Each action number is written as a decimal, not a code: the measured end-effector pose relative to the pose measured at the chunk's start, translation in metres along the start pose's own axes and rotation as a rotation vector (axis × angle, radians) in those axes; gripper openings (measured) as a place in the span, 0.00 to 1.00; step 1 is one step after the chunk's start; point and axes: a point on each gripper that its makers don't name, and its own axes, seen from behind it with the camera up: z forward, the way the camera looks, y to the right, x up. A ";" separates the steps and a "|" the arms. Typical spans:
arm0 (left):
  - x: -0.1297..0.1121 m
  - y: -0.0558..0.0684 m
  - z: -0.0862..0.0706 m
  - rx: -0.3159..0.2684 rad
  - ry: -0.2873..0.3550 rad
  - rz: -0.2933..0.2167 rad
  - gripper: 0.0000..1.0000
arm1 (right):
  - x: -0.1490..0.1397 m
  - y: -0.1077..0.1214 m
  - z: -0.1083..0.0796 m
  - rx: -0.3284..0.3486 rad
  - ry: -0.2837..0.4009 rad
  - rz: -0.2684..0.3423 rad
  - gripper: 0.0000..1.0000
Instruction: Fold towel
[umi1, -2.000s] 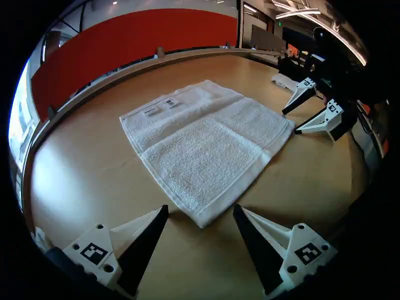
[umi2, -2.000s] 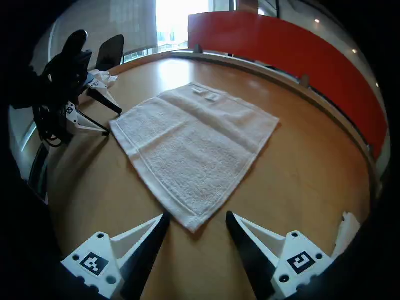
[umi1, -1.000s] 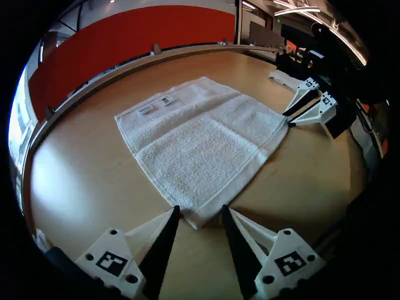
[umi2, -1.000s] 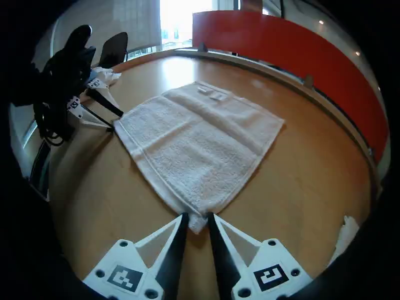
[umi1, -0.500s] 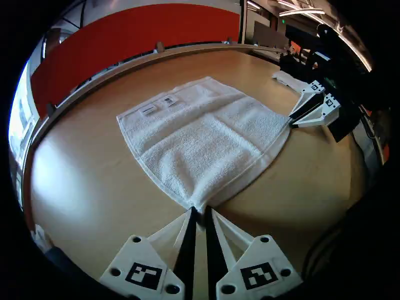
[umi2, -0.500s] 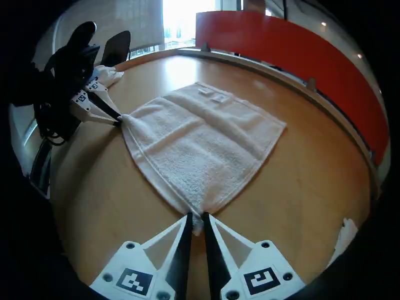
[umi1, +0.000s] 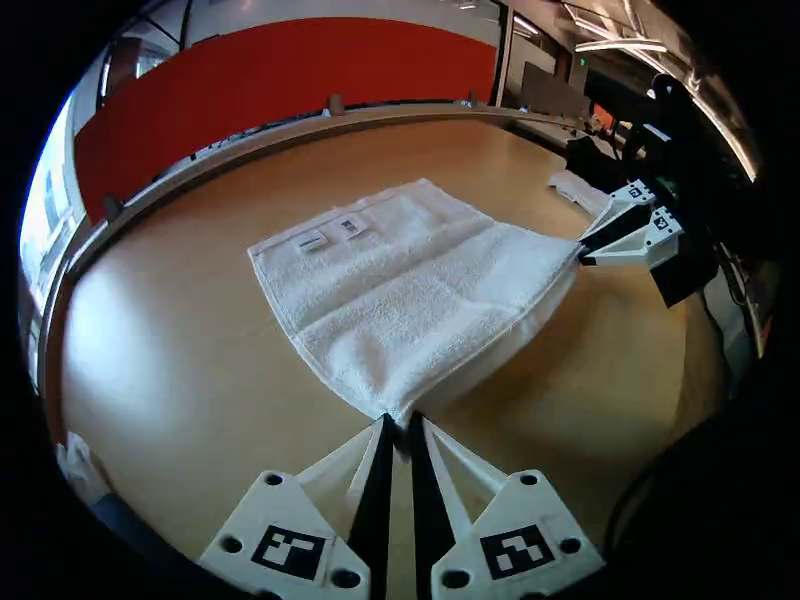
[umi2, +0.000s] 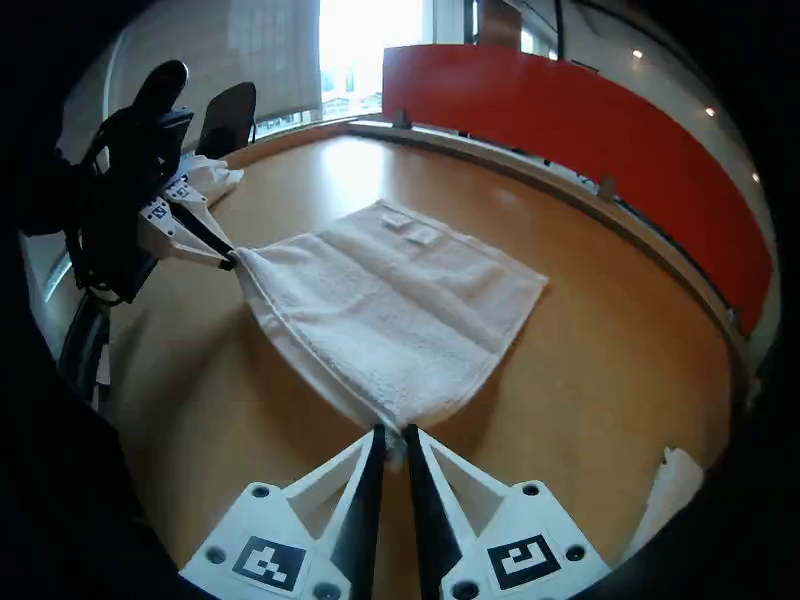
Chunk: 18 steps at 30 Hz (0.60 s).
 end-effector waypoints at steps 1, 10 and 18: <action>0.002 0.001 -0.003 -0.001 0.000 -0.003 0.12 | 0.002 0.000 -0.002 -0.001 0.004 0.001 0.16; 0.017 0.006 -0.025 -0.009 0.010 -0.025 0.12 | 0.024 -0.003 -0.025 -0.004 0.040 0.014 0.16; 0.029 0.008 -0.042 -0.006 0.022 -0.032 0.11 | 0.036 -0.009 -0.043 -0.007 0.058 0.020 0.16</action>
